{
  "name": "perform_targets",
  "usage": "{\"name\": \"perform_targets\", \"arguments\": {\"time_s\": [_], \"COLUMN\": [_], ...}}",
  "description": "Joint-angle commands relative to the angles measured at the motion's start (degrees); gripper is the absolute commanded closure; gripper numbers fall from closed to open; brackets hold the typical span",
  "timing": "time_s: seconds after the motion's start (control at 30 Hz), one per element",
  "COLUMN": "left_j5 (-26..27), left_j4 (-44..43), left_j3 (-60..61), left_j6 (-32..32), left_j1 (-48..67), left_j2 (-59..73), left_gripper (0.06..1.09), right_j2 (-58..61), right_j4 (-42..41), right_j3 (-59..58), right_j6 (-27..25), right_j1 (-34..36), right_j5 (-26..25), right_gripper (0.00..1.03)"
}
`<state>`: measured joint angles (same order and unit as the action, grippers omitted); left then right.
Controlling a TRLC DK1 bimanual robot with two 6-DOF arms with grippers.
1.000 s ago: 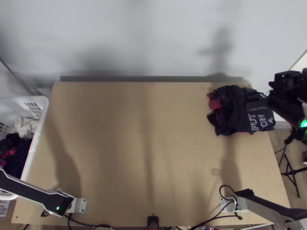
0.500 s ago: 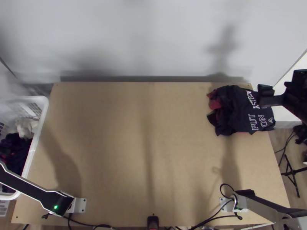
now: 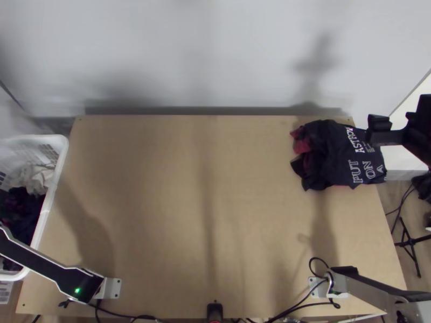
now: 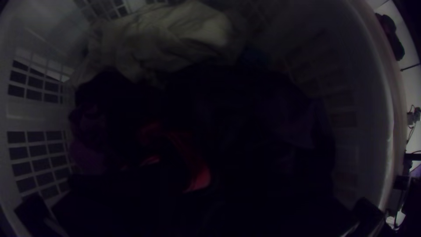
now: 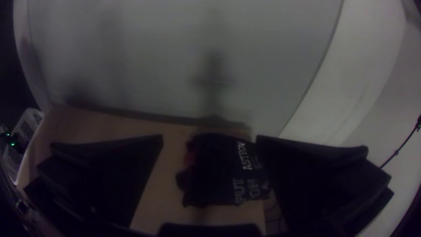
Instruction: Fold the t-shirt
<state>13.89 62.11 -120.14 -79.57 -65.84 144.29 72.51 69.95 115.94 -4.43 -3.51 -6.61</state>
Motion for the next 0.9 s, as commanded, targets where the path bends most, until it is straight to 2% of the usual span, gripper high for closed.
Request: {"name": "perform_targets", "arguments": {"time_s": [0.0,0.1,0.17,0.23,0.43,0.67,0.87], "left_j5": [0.0,0.5,1.2,1.9,9.1,17.6,24.1], "left_j4": [3.2,3.9,4.9,6.7,12.4,19.4,20.8], "left_j3": [-1.6,-1.9,-1.9,-1.9,-3.3,-4.8,-1.9], "left_j6": [-2.1,-2.4,-2.8,-2.8,0.2,0.6,0.8], "left_j1": [0.3,0.1,-0.1,-0.3,-0.7,-0.3,1.2], "left_j2": [0.6,-0.3,-1.1,-2.4,-10.9,-24.3,-37.3], "left_gripper": [0.78,0.83,0.9,0.91,0.95,1.01,1.03], "right_j2": [0.4,0.4,0.4,0.4,0.3,0.2,-0.3], "right_j4": [0.0,0.0,0.0,0.0,0.0,0.0,0.1], "right_j3": [0.3,0.3,0.3,0.3,0.7,0.8,0.1], "right_j6": [0.0,0.0,0.0,-0.1,-0.1,0.0,0.0], "right_j1": [0.2,0.2,0.2,0.2,0.5,0.6,0.7], "right_j5": [-0.1,-0.1,-0.1,-0.1,-0.1,0.0,0.2], "right_gripper": [0.05,0.05,0.05,0.05,0.05,0.05,0.05]}}
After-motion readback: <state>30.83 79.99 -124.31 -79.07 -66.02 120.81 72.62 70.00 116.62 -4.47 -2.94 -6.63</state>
